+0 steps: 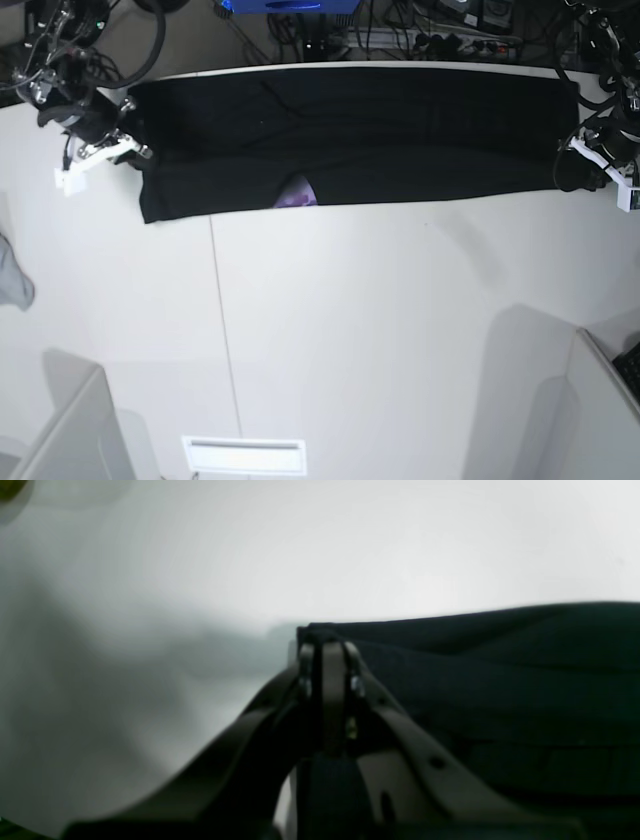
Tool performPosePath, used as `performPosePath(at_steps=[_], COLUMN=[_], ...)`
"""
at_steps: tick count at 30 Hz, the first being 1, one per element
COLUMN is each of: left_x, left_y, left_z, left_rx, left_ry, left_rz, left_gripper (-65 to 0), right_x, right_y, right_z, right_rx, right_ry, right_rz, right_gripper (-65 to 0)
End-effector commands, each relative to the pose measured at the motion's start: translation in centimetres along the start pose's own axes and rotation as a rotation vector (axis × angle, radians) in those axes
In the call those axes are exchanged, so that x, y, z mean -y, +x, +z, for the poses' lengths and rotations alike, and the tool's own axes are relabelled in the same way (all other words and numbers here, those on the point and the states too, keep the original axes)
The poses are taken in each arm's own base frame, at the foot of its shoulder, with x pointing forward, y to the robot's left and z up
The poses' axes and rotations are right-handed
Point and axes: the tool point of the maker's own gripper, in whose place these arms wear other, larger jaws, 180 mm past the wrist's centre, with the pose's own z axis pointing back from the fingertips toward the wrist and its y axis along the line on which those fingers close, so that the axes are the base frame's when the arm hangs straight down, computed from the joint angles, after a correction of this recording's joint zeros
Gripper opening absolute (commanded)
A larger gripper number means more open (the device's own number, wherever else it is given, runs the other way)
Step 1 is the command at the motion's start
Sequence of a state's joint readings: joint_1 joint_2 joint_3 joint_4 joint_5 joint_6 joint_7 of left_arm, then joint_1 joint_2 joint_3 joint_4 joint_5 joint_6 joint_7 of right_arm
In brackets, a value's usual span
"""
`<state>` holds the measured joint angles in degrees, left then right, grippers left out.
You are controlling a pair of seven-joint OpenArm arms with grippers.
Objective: Fold the T-shirt properly
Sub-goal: 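Lay the folded edge onto the first edge with both grippers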
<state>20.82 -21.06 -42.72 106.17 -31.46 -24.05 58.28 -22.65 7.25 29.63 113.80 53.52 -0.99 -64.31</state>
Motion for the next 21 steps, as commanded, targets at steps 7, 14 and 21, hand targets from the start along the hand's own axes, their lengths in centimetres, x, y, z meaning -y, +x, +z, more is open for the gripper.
performPosePath(at_steps=[7,14,21], left_x=[-0.5,-0.5,-0.5], left_y=[0.0,-2.1,-2.8], left_z=[0.7,1.0,1.1], left_rx=[0.006,-0.048,-0.065], left_ry=[0.016,0.013,0.013], left_rz=[-0.029,-0.031,-0.033], left_gripper=[-65.0,-65.0,-65.0], right_x=[-0.3,1.6,2.5], right_y=[-0.7,-0.8,-1.2], right_z=[0.7,0.5,0.6], right_rx=[0.003,0.009,0.012], right_ry=[0.034,-0.076,-0.113], right_rz=[-0.024,0.015,0.018], right_gripper=[-65.0,-65.0,-65.0])
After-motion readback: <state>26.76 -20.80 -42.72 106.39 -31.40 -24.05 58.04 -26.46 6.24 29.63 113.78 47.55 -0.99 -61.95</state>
